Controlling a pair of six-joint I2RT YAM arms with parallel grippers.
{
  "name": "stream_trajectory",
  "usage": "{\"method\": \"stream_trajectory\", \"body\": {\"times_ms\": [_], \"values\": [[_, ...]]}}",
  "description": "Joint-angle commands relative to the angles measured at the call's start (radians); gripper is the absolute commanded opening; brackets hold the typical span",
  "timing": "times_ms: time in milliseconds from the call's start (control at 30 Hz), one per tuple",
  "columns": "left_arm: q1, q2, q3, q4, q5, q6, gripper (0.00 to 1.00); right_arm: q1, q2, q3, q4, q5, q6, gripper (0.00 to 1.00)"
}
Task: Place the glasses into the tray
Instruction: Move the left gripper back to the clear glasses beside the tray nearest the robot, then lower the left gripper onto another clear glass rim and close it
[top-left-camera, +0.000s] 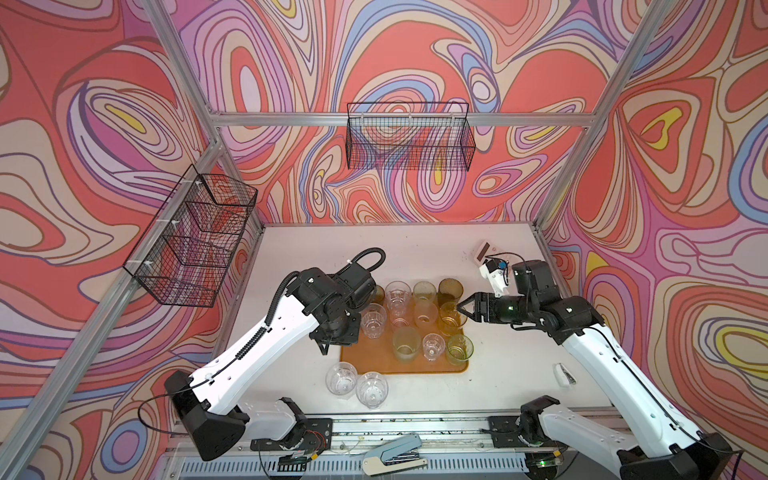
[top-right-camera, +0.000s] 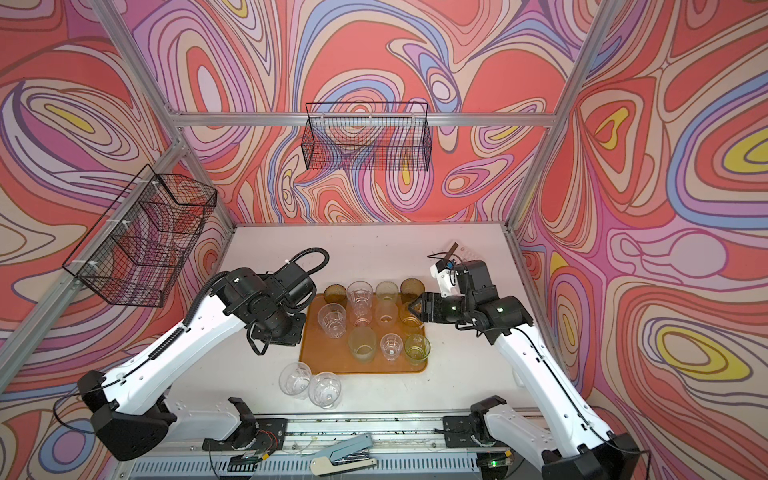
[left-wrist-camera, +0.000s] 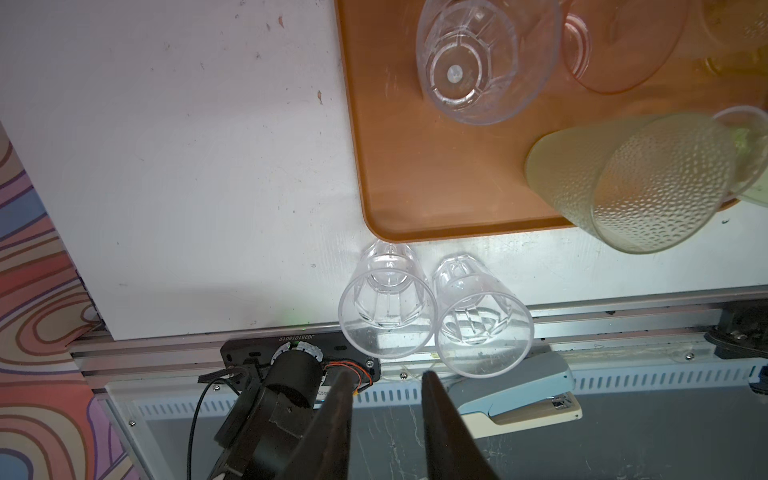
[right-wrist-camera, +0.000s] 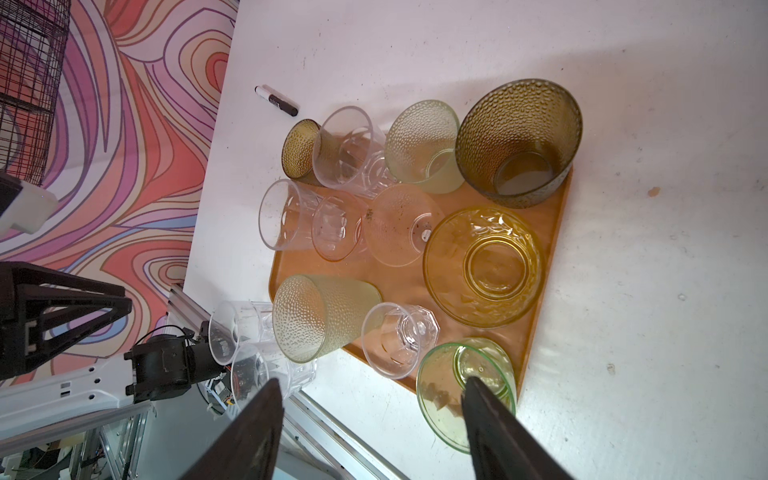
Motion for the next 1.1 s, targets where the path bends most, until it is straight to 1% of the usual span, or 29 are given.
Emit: {"method": "stream_trajectory", "body": {"times_ms": [0, 100, 300, 533, 633, 733, 1067], "values": [[0.007, -0.068, -0.053, -0.067, 0.001, -0.068, 0.32, -0.001, -0.015, -0.002, 0.012, 0.006, 0.003, 0.71], [0.006, -0.116, -0.117, -0.068, 0.021, -0.098, 0.33, -0.002, -0.011, -0.008, 0.018, 0.001, 0.006, 0.71], [0.007, -0.208, -0.211, -0.09, 0.022, -0.154, 0.34, -0.001, -0.002, -0.008, 0.024, -0.003, 0.006, 0.71], [0.007, -0.28, -0.318, -0.057, 0.032, -0.196, 0.35, 0.0, 0.004, -0.01, 0.034, -0.013, 0.011, 0.71], [0.008, -0.295, -0.358, -0.027, 0.037, -0.204, 0.36, -0.001, 0.006, -0.007, 0.032, -0.013, 0.01, 0.71], [0.011, -0.296, -0.393, 0.0, 0.052, -0.206, 0.4, -0.001, 0.004, -0.007, 0.029, -0.013, 0.011, 0.71], [0.034, -0.321, -0.501, 0.114, 0.088, -0.223, 0.4, -0.001, 0.002, -0.007, 0.02, -0.011, 0.011, 0.71]]}}
